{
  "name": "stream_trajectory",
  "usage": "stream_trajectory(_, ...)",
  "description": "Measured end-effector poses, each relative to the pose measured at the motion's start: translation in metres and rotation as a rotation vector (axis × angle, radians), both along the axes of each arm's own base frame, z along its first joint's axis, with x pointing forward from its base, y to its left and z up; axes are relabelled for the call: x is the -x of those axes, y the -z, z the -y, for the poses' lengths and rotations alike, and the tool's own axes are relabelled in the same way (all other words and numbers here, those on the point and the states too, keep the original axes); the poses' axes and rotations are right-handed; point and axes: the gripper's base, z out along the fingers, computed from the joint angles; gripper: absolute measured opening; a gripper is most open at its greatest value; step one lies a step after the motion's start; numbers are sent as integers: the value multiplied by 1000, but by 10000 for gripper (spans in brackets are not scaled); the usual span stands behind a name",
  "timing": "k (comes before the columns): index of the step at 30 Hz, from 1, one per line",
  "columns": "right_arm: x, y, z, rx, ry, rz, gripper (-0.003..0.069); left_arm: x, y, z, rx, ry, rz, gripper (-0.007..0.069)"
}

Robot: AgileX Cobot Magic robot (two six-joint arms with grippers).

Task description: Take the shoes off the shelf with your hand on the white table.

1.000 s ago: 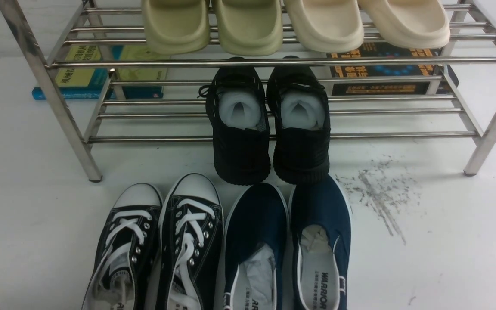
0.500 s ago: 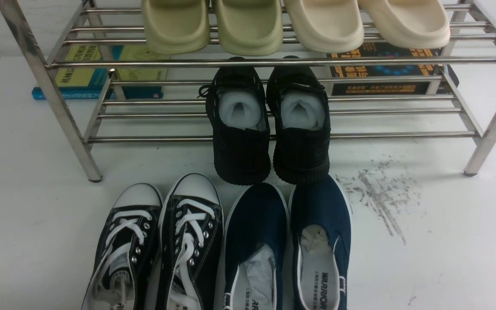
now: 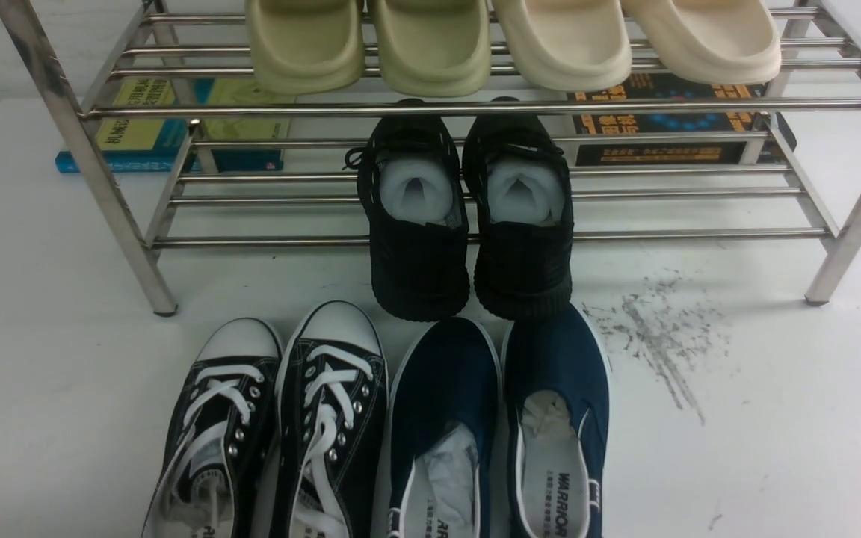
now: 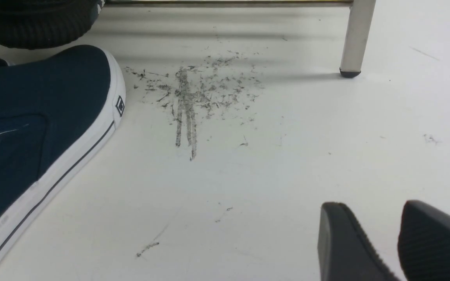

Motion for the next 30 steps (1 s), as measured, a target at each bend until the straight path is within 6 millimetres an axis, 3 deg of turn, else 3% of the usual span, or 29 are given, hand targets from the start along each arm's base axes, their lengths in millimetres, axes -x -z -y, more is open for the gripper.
stream_trajectory(30,0,0,0,0,0,0,239,0,0,0,-2,0,0,117)
